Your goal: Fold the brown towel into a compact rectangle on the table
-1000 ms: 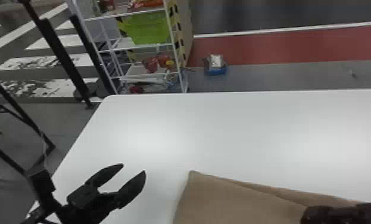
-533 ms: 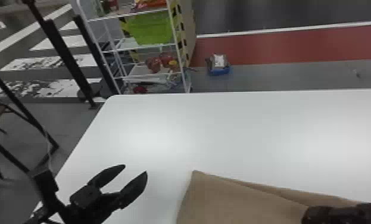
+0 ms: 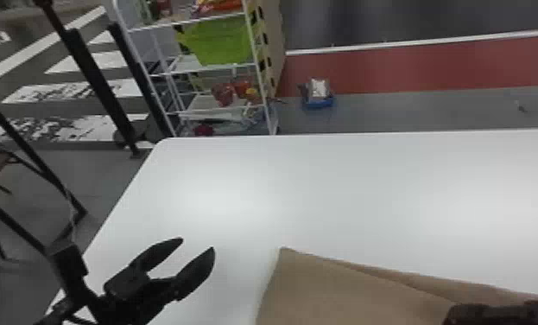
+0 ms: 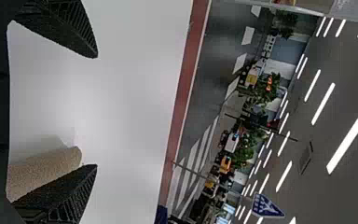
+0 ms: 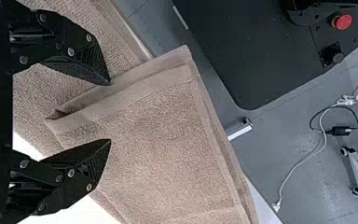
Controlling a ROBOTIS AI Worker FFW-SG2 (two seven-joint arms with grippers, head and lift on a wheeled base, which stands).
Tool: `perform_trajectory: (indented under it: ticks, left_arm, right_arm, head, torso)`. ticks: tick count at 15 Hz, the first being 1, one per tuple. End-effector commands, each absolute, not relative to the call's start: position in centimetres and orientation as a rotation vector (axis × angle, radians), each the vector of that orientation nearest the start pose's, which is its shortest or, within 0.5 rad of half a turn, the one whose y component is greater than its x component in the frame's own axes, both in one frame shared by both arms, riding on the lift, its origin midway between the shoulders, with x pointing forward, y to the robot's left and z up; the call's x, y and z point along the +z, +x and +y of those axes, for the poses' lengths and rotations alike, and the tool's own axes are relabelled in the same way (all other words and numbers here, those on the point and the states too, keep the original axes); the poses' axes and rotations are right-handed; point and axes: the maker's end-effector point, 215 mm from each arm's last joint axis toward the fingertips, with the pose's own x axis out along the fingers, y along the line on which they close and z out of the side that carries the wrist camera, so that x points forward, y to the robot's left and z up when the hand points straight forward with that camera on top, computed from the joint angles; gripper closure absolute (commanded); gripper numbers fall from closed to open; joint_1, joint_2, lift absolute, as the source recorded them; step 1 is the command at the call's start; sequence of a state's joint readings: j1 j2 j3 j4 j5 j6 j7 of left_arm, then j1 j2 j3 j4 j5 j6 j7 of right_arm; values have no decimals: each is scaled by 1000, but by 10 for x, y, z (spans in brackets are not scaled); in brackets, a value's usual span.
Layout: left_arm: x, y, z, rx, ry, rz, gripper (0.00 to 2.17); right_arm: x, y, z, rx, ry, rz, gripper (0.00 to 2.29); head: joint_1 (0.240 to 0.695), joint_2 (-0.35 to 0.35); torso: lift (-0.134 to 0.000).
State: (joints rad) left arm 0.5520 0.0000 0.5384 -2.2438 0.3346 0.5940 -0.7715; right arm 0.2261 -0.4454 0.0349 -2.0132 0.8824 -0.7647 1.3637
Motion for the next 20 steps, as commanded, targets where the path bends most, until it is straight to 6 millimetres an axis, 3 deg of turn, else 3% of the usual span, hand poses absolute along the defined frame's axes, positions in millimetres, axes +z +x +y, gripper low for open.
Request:
perform_trajectory:
  ticks: [1, 3, 5, 7, 8, 14, 15, 16, 20]
  left_arm:
    - [-358, 368, 310, -365, -282, 316, 36]
    - [-358, 369, 310, -365, -285, 314, 36]
    - [-359, 370, 310, -365, -286, 315, 36]
    - [-360, 370, 310, -363, -287, 317, 36]
    - [-360, 370, 310, -364, -286, 316, 36]
    - [-362, 370, 309, -366, -287, 319, 36]
    - [-362, 370, 309, -365, -288, 320, 36]
    - [-363, 370, 309, -365, -289, 321, 36]
    - [-362, 370, 310, -364, -286, 318, 36]
  right_arm:
    - [-432, 323, -154, 1620, -1751, 54, 529]
    - [-434, 322, -153, 1625, -1751, 57, 532]
    - [-435, 326, -154, 1620, -1743, 68, 822]
    - [-428, 331, -151, 1598, -1709, 68, 863]
    - [-426, 332, -150, 1596, -1703, 63, 1092]
    - [-421, 337, -148, 1577, -1656, 73, 1112]
    - [-421, 336, -147, 1579, -1651, 70, 1210]
    - [-415, 337, -144, 1570, -1629, 56, 1409]
    - [-376, 357, -150, 1469, -1581, 30, 1416]
  head:
    - [695, 261]
    - [695, 259]
    - [695, 259]
    - [695, 259]
    - [695, 259]
    - [695, 258]
    - [695, 258]
    - [695, 258]
    - [695, 263]
  torso:
    - [-134]
    - [-134]
    - [-134]
    - [-134]
    - [-134]
    - [-134]
    - [-134]
    - [-134]
    - [-134]
